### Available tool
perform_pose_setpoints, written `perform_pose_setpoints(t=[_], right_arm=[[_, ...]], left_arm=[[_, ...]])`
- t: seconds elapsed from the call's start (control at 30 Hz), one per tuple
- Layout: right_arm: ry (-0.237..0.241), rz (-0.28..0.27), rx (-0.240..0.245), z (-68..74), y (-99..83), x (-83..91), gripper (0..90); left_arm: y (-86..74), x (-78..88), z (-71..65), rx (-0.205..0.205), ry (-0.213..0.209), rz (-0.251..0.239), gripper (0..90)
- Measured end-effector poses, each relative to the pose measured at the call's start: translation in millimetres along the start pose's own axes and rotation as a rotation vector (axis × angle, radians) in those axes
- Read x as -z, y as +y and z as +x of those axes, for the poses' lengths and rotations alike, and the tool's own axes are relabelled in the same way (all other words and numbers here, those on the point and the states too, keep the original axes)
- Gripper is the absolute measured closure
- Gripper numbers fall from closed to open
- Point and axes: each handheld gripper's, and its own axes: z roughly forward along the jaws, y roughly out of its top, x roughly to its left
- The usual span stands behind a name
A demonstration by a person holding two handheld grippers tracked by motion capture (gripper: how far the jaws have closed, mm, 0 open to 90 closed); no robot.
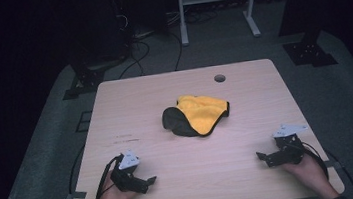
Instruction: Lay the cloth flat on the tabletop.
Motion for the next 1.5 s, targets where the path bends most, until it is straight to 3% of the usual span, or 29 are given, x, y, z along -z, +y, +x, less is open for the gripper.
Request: perform_pose_setpoints(t=[0.2, 0.3, 0.43, 0.7, 0.9, 1.2, 1.37, 1.5], right_arm=[[0.001, 0.011, 0.008, -0.3, 1.1, 0.5, 2.3], [0.015, 0.037, 0.022, -0.8, 4.9, 3.3, 11.5], [0.025, 0.034, 0.036, 0.9, 9.6, 5.4, 13.0], [0.057, -0.013, 0.042, 4.1, 25.3, 9.0, 13.5], [0.088, -0.061, 0.083, 7.3, 43.3, 5.8, 13.4], [0.124, -0.102, 0.111, 8.7, 75.6, -7.7, 13.7], [0.146, -0.149, 0.109, 7.7, 93.9, -15.3, 13.9], [0.152, -0.156, 0.108, 5.3, 106.6, -24.2, 14.5]], left_arm=[[0.0, 0.0, 0.0, 0.0, 0.0, 0.0, 0.0], [-0.1, 0.3, -0.2, 0.001, 0.002, 0.001, 0.0], [-0.5, 0.8, -0.7, 0.003, 0.002, 0.002, 0.0], [-2.3, 2.6, -2.0, 0.005, 0.005, 0.002, 0.0], [-3.5, 3.8, -2.6, 0.01, 0.005, 0.001, 0.0], [-3.7, 4.2, -2.6, 0.008, 0.004, 0.006, 0.0], [-3.8, 4.0, -2.6, 0.008, 0.005, 0.003, 0.0], [-3.8, 4.0, -2.6, 0.007, 0.005, 0.003, 0.0]])
